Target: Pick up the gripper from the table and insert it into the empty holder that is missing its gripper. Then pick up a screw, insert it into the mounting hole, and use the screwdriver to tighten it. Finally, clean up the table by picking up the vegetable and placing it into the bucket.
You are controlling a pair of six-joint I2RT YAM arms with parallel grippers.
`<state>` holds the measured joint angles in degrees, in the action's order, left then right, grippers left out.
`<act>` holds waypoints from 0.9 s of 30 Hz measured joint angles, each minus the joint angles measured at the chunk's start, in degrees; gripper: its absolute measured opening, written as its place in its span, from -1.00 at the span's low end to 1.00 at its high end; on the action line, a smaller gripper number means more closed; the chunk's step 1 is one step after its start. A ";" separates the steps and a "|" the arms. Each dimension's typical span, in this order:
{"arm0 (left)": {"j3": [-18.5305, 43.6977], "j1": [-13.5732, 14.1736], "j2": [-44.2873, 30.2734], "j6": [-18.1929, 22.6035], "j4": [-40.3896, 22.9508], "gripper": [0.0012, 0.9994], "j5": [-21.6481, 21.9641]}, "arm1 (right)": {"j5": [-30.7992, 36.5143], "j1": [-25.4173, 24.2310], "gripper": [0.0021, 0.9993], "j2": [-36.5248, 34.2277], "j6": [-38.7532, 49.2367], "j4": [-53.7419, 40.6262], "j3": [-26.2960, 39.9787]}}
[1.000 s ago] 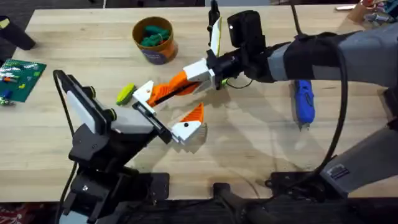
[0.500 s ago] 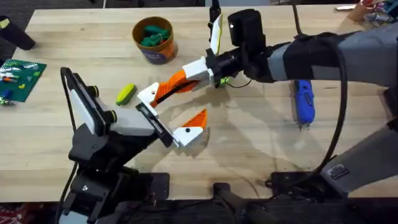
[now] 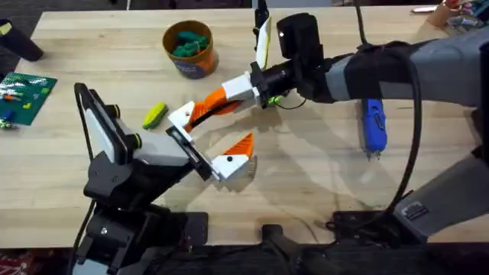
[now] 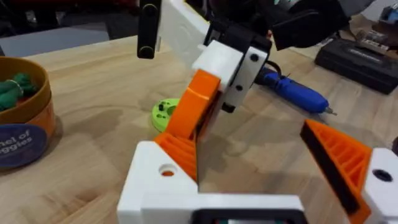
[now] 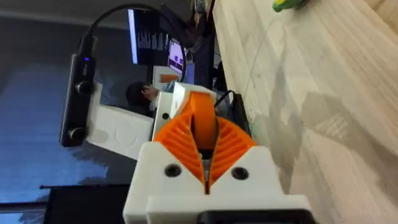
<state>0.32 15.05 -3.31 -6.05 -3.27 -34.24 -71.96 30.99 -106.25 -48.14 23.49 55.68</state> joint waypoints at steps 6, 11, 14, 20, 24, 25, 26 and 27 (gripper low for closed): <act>0.00 0.00 -0.02 -0.06 0.00 0.98 0.09 | 0.15 0.08 -0.96 0.00 0.00 0.04 0.00; 0.00 0.00 0.00 -0.06 0.00 0.98 0.11 | 0.17 0.08 -0.96 0.00 0.02 0.02 0.00; 0.00 0.00 -0.02 0.05 0.02 0.98 -0.16 | 0.46 0.23 -0.53 -0.02 0.00 -0.24 0.00; 0.04 0.72 0.00 1.12 0.00 0.98 -4.02 | 1.73 2.94 0.79 -1.32 0.20 -0.83 -0.02; 0.04 0.79 0.00 1.32 -0.04 0.98 -5.23 | 2.01 3.44 0.98 -1.49 0.39 -0.77 -0.02; 0.04 0.79 0.00 1.32 -0.07 0.98 -5.30 | 2.07 3.31 0.98 -1.49 0.39 -0.79 -0.02; 0.04 0.79 0.00 1.32 -0.07 0.98 -5.42 | 2.07 3.18 0.98 -1.51 0.39 -0.83 -0.02; 0.04 0.79 0.00 1.32 -0.07 0.98 -5.44 | 2.05 3.00 0.98 -1.49 0.37 -0.81 -0.02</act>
<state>0.36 15.84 -3.31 -4.73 -3.33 -39.68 -69.91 33.99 -107.75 -47.77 22.68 55.66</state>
